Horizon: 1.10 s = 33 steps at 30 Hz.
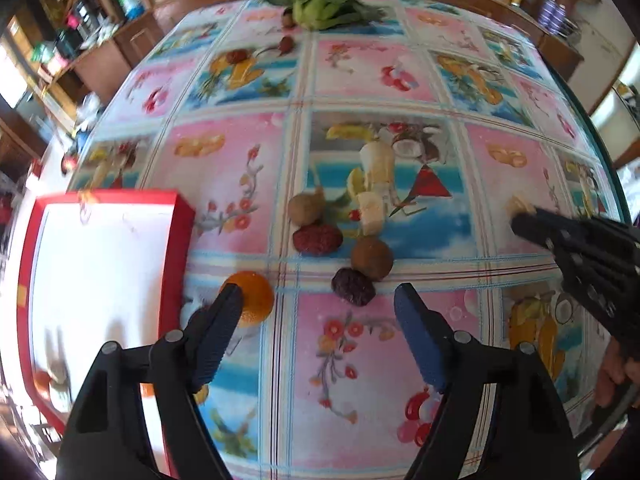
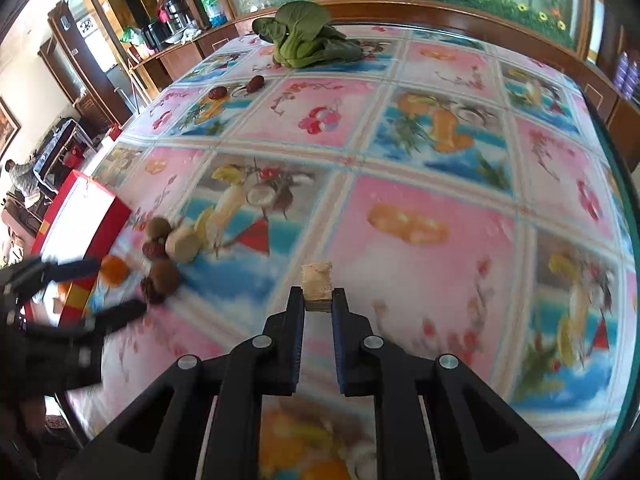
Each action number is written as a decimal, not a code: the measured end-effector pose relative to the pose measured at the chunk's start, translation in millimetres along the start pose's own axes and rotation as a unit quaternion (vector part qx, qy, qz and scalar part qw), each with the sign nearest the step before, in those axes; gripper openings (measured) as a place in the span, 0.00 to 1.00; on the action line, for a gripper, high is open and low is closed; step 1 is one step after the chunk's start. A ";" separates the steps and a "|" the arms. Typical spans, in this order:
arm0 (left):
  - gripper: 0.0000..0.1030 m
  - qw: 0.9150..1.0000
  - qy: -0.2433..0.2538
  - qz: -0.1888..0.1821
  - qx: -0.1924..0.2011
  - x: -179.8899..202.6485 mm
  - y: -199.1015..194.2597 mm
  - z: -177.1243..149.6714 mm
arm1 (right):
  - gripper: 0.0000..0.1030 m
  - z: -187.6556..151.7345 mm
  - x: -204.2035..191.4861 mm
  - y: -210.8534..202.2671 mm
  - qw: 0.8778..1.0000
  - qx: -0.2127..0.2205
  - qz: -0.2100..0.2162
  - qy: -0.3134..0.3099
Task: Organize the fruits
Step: 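Grasp a white cube with the right gripper while the left grasps a brown date, then carry the cube and date to the tray and open both grippers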
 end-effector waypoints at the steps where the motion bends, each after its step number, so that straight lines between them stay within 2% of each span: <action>1: 0.75 1.000 0.007 -0.004 0.003 2.0 0.2 1.5 | 0.11 -6.2 2.8 -3.2 1.000 0.000 0.001 0.003; 5: 0.72 0.999 0.034 -0.008 0.012 9.7 1.9 7.9 | 0.11 -27.6 8.5 -16.7 1.000 -0.001 0.000 0.013; 6: 0.68 0.999 0.039 -0.010 0.013 11.2 2.7 8.4 | 0.11 -32.1 9.3 -20.7 1.000 0.000 0.002 0.016; 8: 0.58 0.998 0.049 -0.024 0.015 15.0 2.9 9.2 | 0.11 -36.3 9.6 -25.5 1.000 0.004 -0.001 0.018; 10: 0.41 0.998 0.059 -0.036 0.007 19.4 5.9 8.2 | 0.11 -40.2 11.2 -29.2 1.000 0.006 -0.002 0.024; 13: 0.27 0.996 0.063 -0.055 -0.014 23.7 16.9 0.1 | 0.11 -42.0 13.9 -34.8 0.999 0.011 -0.005 0.035; 19: 0.27 0.994 0.062 -0.085 -0.014 23.1 14.6 -0.9 | 0.11 -44.5 12.2 -48.5 0.999 0.025 -0.013 0.037; 23: 0.27 0.995 0.058 -0.086 -0.013 17.2 13.3 3.2 | 0.11 -47.0 11.0 -54.0 0.999 0.029 -0.016 0.041; 30: 0.27 0.992 0.097 -0.078 -0.013 33.5 17.6 3.7 | 0.11 -51.7 15.8 -60.9 0.998 0.034 -0.025 0.046; 33: 0.27 0.992 0.095 -0.087 -0.014 32.2 17.1 1.8 | 0.11 -52.8 15.8 -62.8 0.998 0.036 -0.026 0.047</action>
Point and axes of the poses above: each gripper's, at about its wrist camera, not at the fingertips, and y roughly the way its jaws point, x to its right, z to its top, the point moved 8 cm from there along y, roughly the way its jaws point, and after that the axes turned 10 degrees about -x, right-handed, at the moved point
